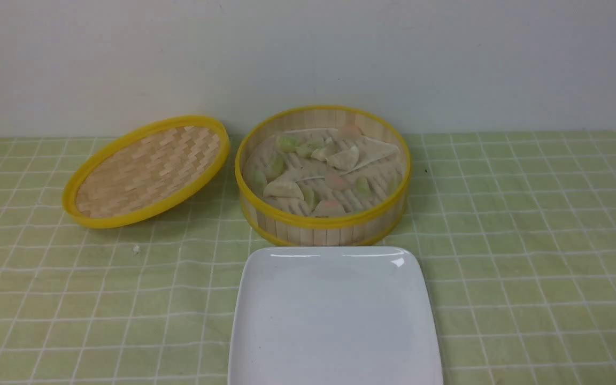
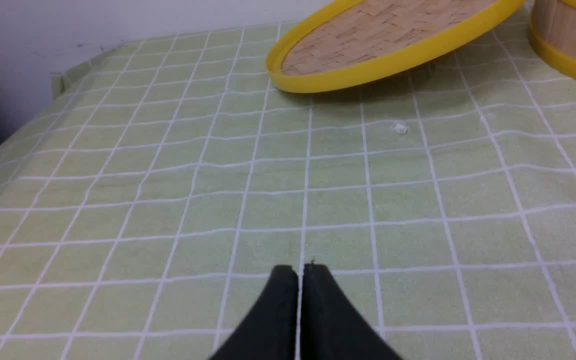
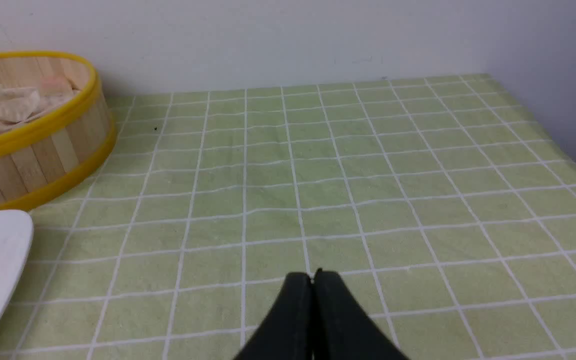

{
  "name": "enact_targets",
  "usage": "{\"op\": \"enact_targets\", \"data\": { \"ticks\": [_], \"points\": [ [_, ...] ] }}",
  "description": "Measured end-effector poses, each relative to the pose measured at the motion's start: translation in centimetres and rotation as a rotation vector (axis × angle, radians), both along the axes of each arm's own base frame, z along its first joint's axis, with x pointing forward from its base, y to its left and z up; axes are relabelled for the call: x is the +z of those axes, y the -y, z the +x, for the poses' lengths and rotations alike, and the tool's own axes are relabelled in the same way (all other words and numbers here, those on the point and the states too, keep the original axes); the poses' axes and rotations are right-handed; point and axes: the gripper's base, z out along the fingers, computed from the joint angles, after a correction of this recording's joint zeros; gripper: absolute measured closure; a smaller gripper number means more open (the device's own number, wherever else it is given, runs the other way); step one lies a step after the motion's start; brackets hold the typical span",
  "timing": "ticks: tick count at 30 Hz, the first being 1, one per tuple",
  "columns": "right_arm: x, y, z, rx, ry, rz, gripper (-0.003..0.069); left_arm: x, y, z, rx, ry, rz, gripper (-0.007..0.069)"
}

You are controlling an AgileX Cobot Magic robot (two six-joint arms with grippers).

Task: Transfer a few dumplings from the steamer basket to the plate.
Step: Use the left arm to grab a dumpling from the steamer

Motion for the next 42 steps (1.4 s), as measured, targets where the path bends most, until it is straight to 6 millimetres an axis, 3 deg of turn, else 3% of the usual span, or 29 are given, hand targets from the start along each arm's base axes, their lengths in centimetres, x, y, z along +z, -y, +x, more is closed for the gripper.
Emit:
{"op": "enact_targets", "data": {
  "ticks": [37,42],
  "points": [
    [0.00,0.00,0.00,0.000,0.000,0.000,0.0673,0.01,-0.05,0.00,-0.002,-0.002,0.025,0.0631],
    [0.00,0.00,0.00,0.000,0.000,0.000,0.0673,0.57,-0.07,0.18,0.004,0.070,0.015,0.0631]
  ]
}}
